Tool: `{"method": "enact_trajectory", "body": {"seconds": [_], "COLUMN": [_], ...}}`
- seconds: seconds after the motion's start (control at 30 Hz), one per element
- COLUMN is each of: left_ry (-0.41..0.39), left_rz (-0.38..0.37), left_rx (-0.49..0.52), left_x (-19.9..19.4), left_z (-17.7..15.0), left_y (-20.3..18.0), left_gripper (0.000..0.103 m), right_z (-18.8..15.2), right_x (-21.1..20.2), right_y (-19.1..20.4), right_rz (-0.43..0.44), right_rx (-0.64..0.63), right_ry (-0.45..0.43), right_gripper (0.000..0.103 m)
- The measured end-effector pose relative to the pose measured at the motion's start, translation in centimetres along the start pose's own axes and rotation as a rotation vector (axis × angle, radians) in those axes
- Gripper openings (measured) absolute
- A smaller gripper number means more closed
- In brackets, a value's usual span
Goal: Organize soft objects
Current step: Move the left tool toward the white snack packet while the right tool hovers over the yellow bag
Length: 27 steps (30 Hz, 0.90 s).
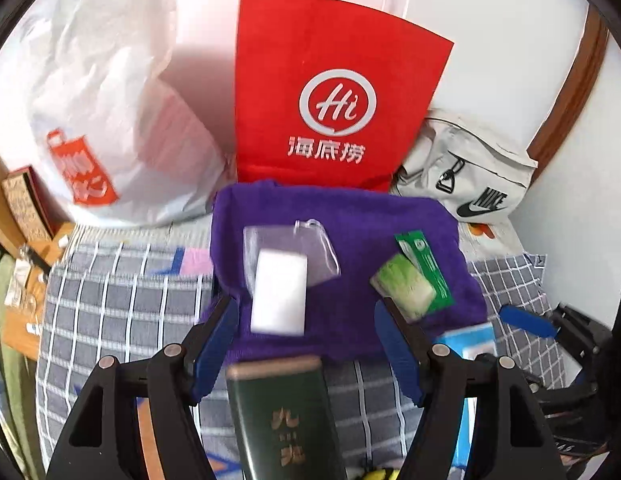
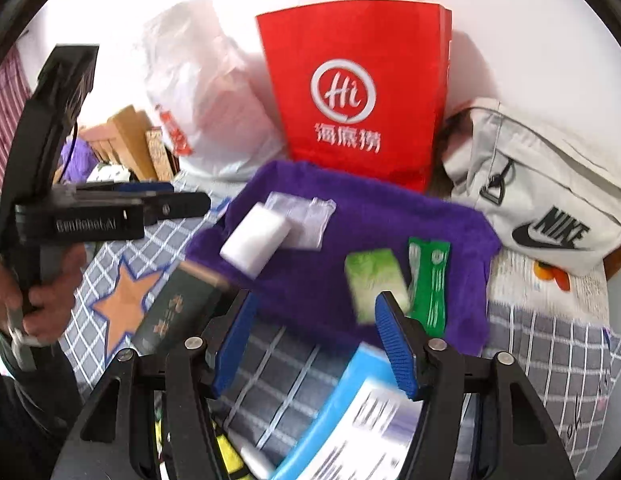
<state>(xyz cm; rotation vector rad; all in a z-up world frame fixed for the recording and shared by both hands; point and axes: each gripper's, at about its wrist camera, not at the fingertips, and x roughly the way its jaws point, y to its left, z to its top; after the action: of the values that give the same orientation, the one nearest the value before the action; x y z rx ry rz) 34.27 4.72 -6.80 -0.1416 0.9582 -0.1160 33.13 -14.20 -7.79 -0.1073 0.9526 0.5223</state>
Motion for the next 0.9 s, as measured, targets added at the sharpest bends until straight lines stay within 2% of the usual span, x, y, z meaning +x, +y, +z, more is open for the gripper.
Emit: {"method": "enact_trajectory", "body": {"seconds": [0.13,0.27,0.53,0.63,0.73,0.9], "left_ry": [-0.007,-0.022,-0.018,-0.027,-0.027,-0.004], "left_rz": [0.009,0.035,0.045,0.067,0.081,0.057], "left_rx": [0.020,0.019,-0.065,-0.100,-0.127,-0.169], "left_x": [-2.1,-3.8,-5.5,-5.9,-5.8,-5.2], "left_z": [-2.8,-5.8,-11.7,-14.0,-15.7,-17.4], "left_y": [0.1,0.9,3.3,4.1,4.8,5.9], "left_gripper": [0.069,0.069,0.069,0.069,0.069,0.069], "right_z": [-3.3,-6.3,-12.6,-13.8,-14.7,-15.4], "right_x": [-1.2,-2.5,-4.2,-3.7,-3.0,-1.3], "right_y": [1.1,2.3,7.0,8.0,8.9,10.3], "right_rz": [0.022,0.046,0.078,0.092,0.063,0.041], "right_rx": [0.039,0.064,0.011,0.009,0.004,-0.026], "right_ry": [-0.007,-0.021,-0.033,-0.017,-0.011,0.017], "right_gripper": [0.047,0.043,0.036,0.033,0.033,0.033]}}
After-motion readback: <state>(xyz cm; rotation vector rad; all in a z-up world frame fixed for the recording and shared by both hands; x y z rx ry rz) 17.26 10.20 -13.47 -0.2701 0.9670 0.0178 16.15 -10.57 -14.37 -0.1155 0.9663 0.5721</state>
